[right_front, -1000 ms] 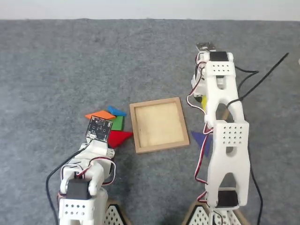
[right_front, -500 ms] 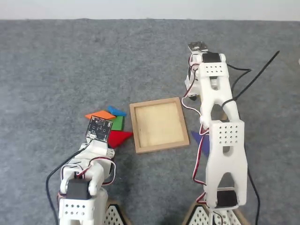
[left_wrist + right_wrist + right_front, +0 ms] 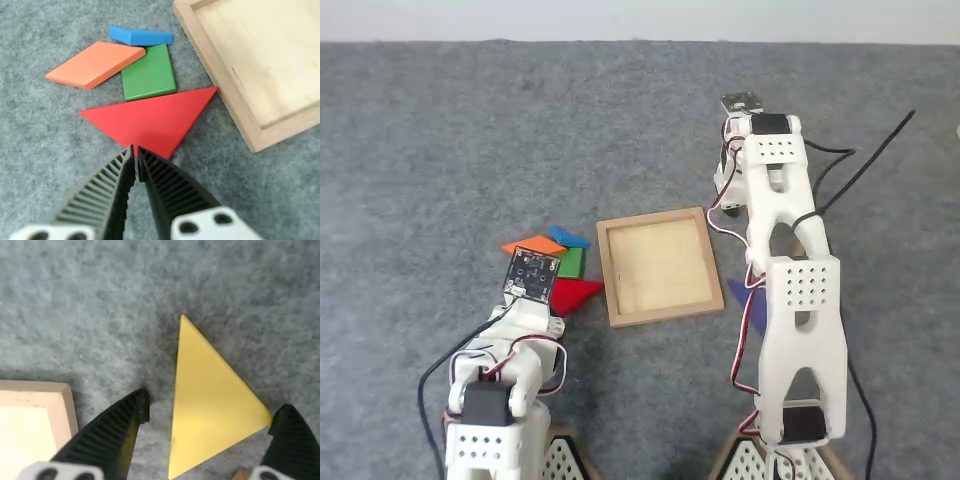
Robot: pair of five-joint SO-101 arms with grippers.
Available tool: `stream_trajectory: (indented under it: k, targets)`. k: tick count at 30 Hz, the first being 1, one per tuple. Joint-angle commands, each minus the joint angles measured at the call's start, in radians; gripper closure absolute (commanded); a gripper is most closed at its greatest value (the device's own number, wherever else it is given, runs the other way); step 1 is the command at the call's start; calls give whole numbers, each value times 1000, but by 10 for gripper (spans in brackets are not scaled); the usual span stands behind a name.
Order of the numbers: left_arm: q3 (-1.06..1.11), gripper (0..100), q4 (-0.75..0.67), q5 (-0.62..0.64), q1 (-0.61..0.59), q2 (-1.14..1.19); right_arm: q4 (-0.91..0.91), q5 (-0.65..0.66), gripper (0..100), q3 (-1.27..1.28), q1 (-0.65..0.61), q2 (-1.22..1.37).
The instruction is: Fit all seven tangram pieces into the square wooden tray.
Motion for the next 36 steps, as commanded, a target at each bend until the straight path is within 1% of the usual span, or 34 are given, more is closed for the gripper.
stream_trajectory:
  k: [1, 6, 12, 22, 28, 36]
  targets:
    - [-8, 985, 5, 9, -6, -21, 22, 8, 616, -18, 4, -4]
    - [-8, 985, 5, 9, -6, -21, 27, 8, 622, -21, 5, 8]
    - [-8, 985, 5, 9, -6, -21, 25, 5, 782, -23, 15, 8]
    - [-8, 985, 5, 9, -6, -21, 25, 5, 782, -25, 27, 2]
    - [-8, 985, 5, 9, -6, -21, 88, -40, 783, -38, 47, -81]
    - [-8, 985, 5, 9, -6, -21, 133, -41, 783, -38, 38, -180]
